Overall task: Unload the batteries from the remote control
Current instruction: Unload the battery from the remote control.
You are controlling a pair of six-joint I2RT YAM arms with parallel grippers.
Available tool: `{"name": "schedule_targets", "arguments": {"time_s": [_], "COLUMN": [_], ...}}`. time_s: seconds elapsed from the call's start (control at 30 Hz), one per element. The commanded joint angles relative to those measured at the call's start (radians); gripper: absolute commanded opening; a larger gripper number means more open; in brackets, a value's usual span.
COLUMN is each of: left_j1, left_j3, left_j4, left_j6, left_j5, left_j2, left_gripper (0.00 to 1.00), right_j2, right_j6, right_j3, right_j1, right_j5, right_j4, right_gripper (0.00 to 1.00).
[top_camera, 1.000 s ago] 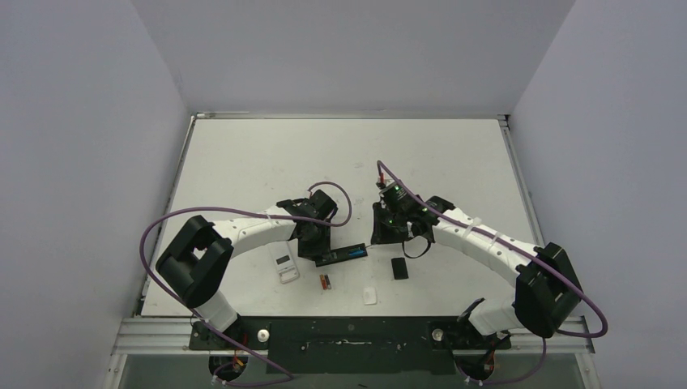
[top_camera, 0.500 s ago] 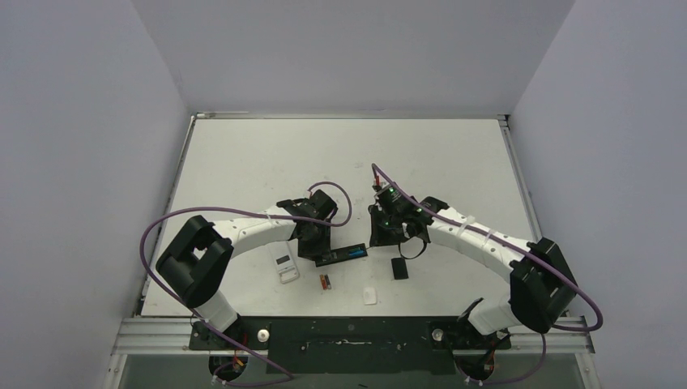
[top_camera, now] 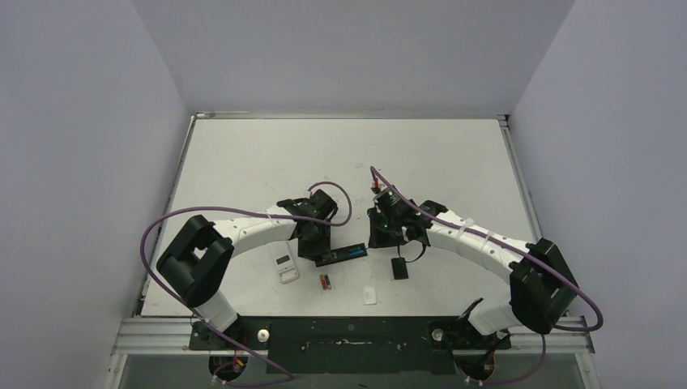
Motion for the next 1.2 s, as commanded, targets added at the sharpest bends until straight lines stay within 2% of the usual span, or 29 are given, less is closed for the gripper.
{"name": "schedule_targets", "arguments": {"time_s": [0.0, 0.2, 0.47, 0.83, 1.17], "left_j1": [-0.033, -0.035, -0.037, -0.040, -0.040], "left_j3": [-0.051, -0.060, -0.060, -0.059, -0.060], "left_j4": [0.094, 0.098, 0.099, 0.095, 0.100], "left_j6": [0.003, 0.004, 0.004, 0.003, 0.002], "left_j5": [-0.070, -0.072, -0.072, -0.075, -0.072], "left_j2": [0.107, 0.113, 0.119, 0.112, 0.115], "left_gripper": [0.38, 0.38, 0.38, 0.38, 0.38], "right_j2": [-0.003, -0.043, -0.112, -0.183, -0.257], "right_j6": [0.035, 0.068, 0.139, 0.208, 0.354], "right_j3": [-0.100, -0.199, -0.340, -0.405, -0.494], "right_j1": [-0.042, -0.125, -0.199, -0.232, -0.273], "right_j5": [-0.064, -0.197, -0.292, -0.269, -0.357], "right_j4": [0.177, 0.290, 0.414, 0.449, 0.660], "right_gripper": [0.05, 0.05, 0.05, 0.05, 0.05]}}
